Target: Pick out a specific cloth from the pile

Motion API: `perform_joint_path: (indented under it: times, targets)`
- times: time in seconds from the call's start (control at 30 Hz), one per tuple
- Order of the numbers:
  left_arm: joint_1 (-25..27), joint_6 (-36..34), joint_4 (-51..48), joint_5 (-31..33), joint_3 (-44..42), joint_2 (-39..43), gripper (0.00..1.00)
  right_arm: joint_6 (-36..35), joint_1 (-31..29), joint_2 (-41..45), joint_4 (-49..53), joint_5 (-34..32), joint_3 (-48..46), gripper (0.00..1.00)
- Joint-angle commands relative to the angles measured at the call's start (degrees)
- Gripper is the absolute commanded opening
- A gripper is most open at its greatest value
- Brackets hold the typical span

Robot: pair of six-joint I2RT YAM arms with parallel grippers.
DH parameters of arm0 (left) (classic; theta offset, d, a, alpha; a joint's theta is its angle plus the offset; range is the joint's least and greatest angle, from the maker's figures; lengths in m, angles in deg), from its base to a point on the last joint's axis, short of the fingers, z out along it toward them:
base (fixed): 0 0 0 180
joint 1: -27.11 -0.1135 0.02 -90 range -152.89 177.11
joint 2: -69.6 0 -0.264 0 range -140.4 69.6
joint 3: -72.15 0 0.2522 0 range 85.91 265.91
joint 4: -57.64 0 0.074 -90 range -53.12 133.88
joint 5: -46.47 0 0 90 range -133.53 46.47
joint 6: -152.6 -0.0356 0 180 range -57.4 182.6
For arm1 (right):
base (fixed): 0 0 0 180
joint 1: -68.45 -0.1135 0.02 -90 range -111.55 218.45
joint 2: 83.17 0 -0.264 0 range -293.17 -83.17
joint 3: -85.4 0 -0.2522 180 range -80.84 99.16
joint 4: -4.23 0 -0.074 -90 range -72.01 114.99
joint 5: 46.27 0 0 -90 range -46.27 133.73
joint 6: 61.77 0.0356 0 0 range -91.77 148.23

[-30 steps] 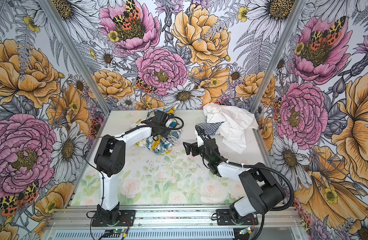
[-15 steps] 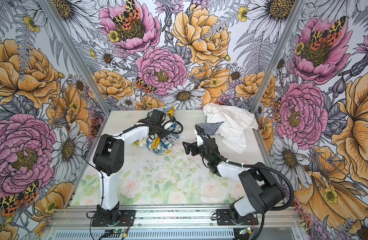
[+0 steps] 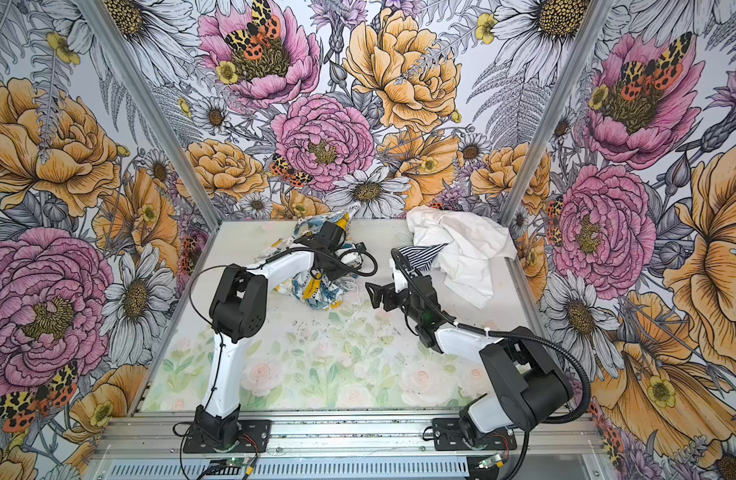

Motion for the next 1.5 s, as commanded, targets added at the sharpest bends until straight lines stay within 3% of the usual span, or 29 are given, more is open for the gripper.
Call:
perform_joint_path:
  times: [0.0,0.1,0.33,0.67,0.83,0.93,1.03,1.13,1.3,1.47]
  targets:
    - [-0.6,2.4,-1.2,-1.8,2.8,0.1,0.32,-0.9,0.4,2.3,-0.8,-1.3,0.3,1.00]
    - [-1.6,5.8,-1.1,-3.3,4.4,1.9,0.14,-0.9,0.6,3.1,-1.4,-1.2,-0.3,1.00]
    - [-2.4,12.6,-1.0,-4.0,9.2,10.8,0.00,-1.0,0.6,4.6,-6.7,1.6,-2.7,1.00]
    - [-5.5,33.1,0.0,-0.1,28.7,22.0,0.00,-1.2,0.6,5.1,-6.8,1.3,-3.0,1.00]
    - [-8.8,46.1,18.0,5.6,20.9,34.2,0.00,-1.0,0.7,4.3,-7.0,1.8,-2.8,1.00]
    - [-9.2,45.2,16.4,11.9,26.8,34.6,0.00,-0.9,0.7,4.3,-7.0,2.0,-2.7,1.00]
    - [-10.4,45.0,18.4,20.2,26.3,37.1,0.00,-1.0,0.7,4.8,-6.9,1.8,-2.8,0.99]
    - [-13.1,45.0,18.2,23.8,23.2,39.3,0.00,-1.0,0.6,5.3,-6.9,1.8,-3.0,0.99]
    - [-17.2,44.4,19.2,21.5,13.6,42.2,0.00,-1.0,0.7,5.5,-6.8,1.7,-3.1,0.99]
    - [-17.0,40.5,18.7,17.8,10.0,41.6,0.00,-1.1,0.6,5.4,-6.7,1.6,-3.1,1.00]
